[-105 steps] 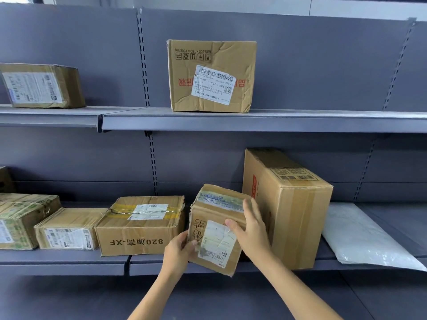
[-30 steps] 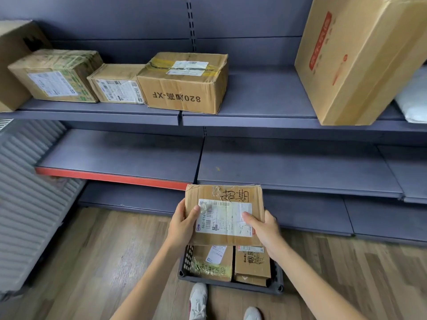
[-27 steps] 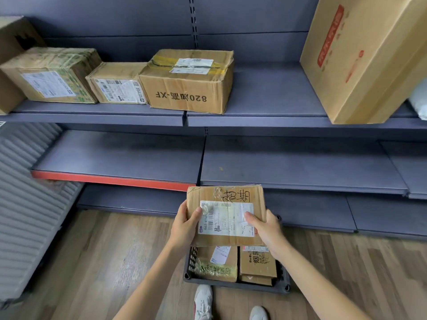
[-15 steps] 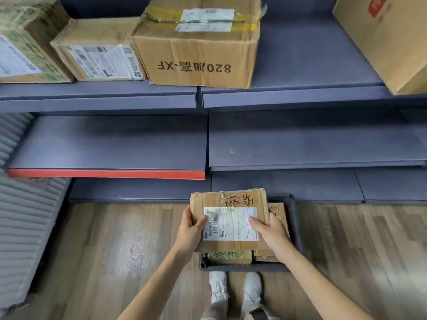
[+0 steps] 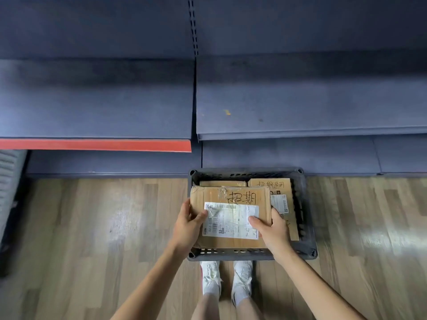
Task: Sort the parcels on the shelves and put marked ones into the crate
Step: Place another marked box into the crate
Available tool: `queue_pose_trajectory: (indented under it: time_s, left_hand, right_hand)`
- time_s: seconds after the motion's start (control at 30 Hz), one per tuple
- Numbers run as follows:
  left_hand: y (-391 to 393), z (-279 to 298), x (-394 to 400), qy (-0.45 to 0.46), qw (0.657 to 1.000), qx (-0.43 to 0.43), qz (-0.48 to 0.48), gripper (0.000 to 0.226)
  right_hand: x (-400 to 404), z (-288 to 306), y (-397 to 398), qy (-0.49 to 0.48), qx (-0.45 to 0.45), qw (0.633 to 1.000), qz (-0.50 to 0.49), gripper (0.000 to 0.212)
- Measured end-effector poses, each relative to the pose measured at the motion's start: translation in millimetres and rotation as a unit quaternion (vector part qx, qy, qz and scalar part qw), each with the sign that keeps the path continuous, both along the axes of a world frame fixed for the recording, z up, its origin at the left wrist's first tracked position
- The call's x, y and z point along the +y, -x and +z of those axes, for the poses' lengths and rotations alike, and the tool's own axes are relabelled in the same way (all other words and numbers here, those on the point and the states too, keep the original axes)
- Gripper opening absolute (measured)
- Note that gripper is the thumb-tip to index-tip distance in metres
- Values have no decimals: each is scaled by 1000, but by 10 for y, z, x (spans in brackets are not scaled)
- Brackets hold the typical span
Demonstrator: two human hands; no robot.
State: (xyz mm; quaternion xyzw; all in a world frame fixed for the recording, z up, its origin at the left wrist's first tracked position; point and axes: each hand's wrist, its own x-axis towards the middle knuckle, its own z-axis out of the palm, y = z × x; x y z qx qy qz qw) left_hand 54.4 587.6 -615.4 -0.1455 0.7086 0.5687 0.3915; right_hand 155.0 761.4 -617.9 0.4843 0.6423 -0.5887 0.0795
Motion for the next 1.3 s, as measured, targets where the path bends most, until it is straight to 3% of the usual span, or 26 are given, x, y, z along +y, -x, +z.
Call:
queue_pose_trajectory:
  time_s: [0.13, 0.4, 0.53, 0.73, 0.87, 1.3]
  left_hand:
    - [89, -698, 140, 8, 1000, 11, 1, 46]
    - [224, -1807, 309, 73, 994, 63, -46, 26]
    - [222, -2146, 318, 103, 990, 80, -60, 30]
    - [367, -2466, 371, 134, 985, 80, -70, 18]
    - [443, -2602, 415, 144, 984, 80, -68, 28]
    - [553, -2718, 492, 163, 980, 92, -64, 18]
  right_hand:
    - [78, -693, 96, -46, -17, 999, 12, 38]
    - [228, -1801, 275, -62, -50, 995, 64, 42]
    - [258, -2139, 362, -56, -65, 994, 71, 48]
    - [280, -2450, 480, -76, -66, 991, 85, 44]
    - [298, -2595, 547, -87, -63, 990, 93, 43]
    - [343, -2716, 669, -106, -103, 982, 121, 37]
